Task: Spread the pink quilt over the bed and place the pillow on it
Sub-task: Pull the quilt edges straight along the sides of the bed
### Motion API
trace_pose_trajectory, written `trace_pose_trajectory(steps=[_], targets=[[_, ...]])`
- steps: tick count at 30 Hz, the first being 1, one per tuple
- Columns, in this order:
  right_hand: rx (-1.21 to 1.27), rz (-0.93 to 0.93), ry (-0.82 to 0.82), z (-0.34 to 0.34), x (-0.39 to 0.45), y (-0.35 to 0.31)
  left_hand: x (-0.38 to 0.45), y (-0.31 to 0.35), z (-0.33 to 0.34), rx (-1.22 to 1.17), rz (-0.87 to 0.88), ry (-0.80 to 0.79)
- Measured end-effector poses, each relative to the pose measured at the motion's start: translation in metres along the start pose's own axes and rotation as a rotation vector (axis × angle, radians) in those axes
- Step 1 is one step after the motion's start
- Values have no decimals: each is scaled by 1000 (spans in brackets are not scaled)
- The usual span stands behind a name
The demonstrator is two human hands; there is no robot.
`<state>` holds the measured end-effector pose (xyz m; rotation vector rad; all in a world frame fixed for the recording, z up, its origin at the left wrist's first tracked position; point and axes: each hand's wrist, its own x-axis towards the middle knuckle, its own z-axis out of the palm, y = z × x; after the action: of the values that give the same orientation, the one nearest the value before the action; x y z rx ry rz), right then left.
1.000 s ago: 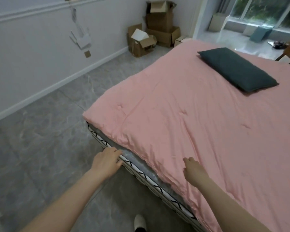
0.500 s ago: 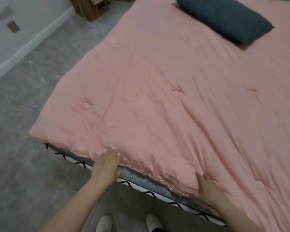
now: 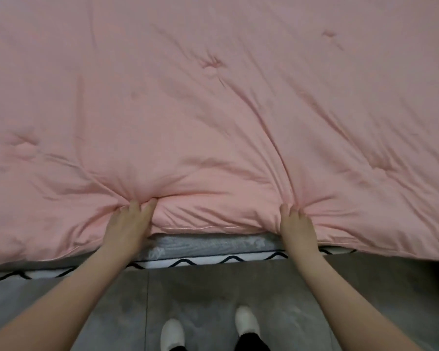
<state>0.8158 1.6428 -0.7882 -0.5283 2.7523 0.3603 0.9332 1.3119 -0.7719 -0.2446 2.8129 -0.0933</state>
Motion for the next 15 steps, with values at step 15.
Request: trace_pose_trajectory(steps=[15], targets=[[16,-144,416,-50,-79,8,-125,6,-39,-166,-244,111]])
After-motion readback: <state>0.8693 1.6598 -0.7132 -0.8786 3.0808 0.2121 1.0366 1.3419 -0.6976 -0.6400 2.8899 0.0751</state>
